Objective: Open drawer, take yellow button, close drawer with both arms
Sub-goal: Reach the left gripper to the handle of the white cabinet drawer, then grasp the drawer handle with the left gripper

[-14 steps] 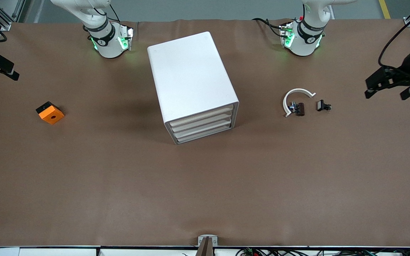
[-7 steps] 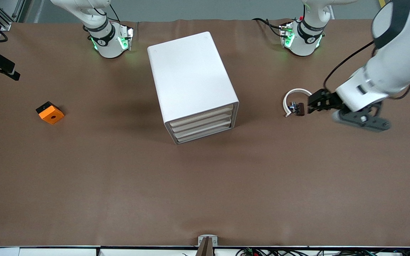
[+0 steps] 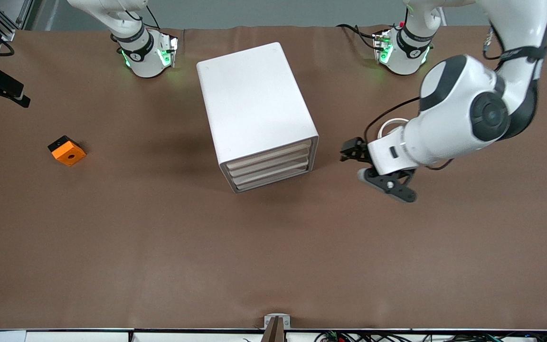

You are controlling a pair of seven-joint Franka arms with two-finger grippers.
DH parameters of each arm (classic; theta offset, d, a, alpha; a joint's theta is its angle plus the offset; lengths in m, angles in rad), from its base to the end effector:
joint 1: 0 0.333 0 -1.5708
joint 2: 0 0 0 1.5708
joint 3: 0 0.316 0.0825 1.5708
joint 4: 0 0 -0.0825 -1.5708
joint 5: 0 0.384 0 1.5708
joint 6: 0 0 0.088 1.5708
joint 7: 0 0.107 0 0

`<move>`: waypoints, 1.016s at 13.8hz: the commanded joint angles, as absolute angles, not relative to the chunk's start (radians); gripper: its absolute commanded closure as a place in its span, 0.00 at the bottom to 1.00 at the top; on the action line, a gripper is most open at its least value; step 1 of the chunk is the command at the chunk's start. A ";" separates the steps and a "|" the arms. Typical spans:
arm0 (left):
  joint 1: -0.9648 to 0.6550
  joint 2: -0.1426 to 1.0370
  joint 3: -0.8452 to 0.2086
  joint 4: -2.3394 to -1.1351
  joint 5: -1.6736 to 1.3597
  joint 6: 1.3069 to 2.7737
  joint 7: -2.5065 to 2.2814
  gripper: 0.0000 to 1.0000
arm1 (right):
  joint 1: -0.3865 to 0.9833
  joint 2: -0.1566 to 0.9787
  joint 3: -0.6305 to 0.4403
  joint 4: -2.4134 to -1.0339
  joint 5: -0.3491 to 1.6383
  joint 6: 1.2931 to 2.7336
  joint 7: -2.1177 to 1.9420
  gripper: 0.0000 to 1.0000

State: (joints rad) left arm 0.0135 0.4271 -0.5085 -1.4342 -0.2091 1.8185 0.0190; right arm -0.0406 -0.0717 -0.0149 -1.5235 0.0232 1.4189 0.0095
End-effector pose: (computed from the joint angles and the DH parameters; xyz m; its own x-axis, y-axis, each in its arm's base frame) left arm 0.6117 -0.2857 0.4800 0.9117 -0.4109 -0.0020 -0.3768 -0.8380 0.3948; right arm 0.5149 -0.0262 0.6718 0.9976 -0.0613 -0.0331 -0.0621 -0.9978 -0.0238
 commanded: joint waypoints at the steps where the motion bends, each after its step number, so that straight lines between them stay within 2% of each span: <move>1: 0.025 0.535 -0.531 -1.390 -0.358 1.836 0.171 0.00 | -0.031 -0.092 -0.015 -1.540 0.029 1.419 0.005 0.00; 4: 0.020 0.615 -0.531 -1.388 -0.523 1.844 0.299 0.00 | -0.019 -0.092 -0.015 -1.540 0.029 1.420 0.005 0.00; 14: -0.086 0.713 -0.529 -1.388 -0.535 1.931 0.364 0.00 | -0.014 -0.092 -0.017 -1.540 0.029 1.420 0.005 0.00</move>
State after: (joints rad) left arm -0.0919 0.6906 -0.5223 -1.4112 -0.5126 1.9262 0.3399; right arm -0.0173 -0.0718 -0.0134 -1.5238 0.0233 1.4189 0.0095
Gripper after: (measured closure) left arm 0.000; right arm 0.000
